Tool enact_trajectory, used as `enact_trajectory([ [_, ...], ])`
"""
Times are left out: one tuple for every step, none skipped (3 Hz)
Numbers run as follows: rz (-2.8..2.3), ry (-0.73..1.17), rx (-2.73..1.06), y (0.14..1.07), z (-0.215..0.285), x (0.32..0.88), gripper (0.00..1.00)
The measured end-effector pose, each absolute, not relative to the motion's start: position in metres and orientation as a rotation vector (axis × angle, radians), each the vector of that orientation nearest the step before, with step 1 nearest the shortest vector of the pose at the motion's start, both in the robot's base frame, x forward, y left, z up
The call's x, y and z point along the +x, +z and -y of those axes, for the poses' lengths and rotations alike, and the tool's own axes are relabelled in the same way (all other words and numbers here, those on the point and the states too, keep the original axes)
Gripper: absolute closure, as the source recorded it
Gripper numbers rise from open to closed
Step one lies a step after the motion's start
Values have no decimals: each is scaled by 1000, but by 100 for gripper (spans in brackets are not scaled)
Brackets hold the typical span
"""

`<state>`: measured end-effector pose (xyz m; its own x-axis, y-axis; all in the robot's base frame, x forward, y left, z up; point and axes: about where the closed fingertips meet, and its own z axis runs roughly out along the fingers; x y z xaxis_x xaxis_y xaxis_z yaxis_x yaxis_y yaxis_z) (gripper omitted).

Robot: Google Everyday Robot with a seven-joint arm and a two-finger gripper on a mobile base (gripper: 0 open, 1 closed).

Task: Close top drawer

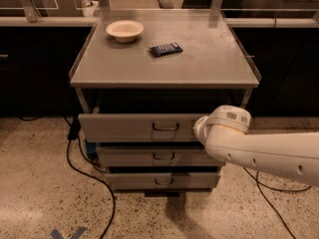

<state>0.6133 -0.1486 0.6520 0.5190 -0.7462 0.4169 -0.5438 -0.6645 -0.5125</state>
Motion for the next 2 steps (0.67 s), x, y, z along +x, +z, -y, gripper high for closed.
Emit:
enact_trajectory([
  [-1073,-899,-2443,653,148,616,100],
  [-1032,-925,-2455,654,147,634,100],
])
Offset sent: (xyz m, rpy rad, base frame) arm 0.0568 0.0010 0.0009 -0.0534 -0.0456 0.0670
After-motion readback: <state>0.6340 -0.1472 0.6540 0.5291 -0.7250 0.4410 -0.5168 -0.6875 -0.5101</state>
